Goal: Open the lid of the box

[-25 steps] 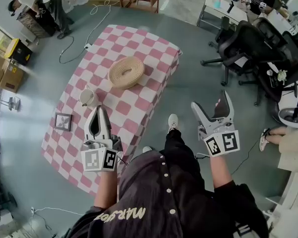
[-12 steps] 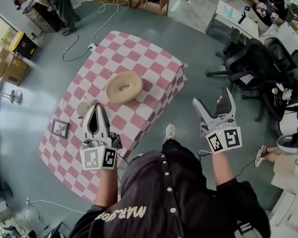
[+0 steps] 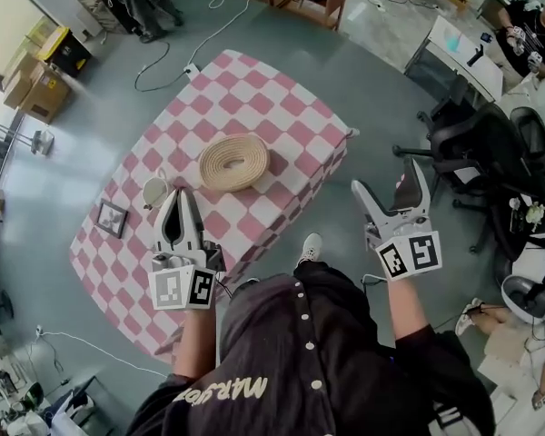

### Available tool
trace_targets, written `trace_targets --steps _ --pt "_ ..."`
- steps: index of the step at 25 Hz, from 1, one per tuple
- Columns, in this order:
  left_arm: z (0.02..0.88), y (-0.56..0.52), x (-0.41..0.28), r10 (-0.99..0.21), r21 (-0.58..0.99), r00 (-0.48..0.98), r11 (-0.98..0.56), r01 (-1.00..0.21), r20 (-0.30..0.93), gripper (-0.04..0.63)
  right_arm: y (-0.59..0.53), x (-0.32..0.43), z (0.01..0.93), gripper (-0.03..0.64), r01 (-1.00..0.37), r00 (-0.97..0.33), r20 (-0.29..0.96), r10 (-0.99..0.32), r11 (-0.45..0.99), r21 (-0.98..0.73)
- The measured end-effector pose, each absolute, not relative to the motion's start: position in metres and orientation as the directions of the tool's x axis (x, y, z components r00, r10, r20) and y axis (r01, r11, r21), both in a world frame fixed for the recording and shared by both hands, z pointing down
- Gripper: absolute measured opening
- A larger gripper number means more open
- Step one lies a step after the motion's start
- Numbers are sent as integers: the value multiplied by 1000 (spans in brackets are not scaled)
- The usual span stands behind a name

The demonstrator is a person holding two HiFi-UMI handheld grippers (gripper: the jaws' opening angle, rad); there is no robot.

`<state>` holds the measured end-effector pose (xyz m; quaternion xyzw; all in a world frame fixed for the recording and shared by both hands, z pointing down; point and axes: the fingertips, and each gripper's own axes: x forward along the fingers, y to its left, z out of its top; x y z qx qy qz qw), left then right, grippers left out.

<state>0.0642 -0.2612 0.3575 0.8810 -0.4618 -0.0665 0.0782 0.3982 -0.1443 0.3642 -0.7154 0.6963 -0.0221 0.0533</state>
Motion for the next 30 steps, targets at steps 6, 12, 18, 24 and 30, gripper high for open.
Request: trace_targets --steps 6,12,18,24,30 --pt "357 -255 57 -893 154 449 -448 -881 -28 9 -188 390 380 488 -978 -137 -23 -990 139 -152" --pt "361 -230 33 -960 140 279 -277 -951 -1 9 -227 360 385 488 -927 -331 -26 -943 330 -180" --pt "366 -205 12 -986 122 166 -162 -979 26 9 -250 338 392 489 -881 -433 -15 -901 427 -205" --pt "361 -210 -9 -992 121 125 -124 -985 3 9 -264 315 387 488 -862 -470 -30 -882 467 -197" --pt "350 -229 -11 -989 135 140 -145 -980 -47 9 -272 313 373 489 -870 -460 -43 -887 460 -179"
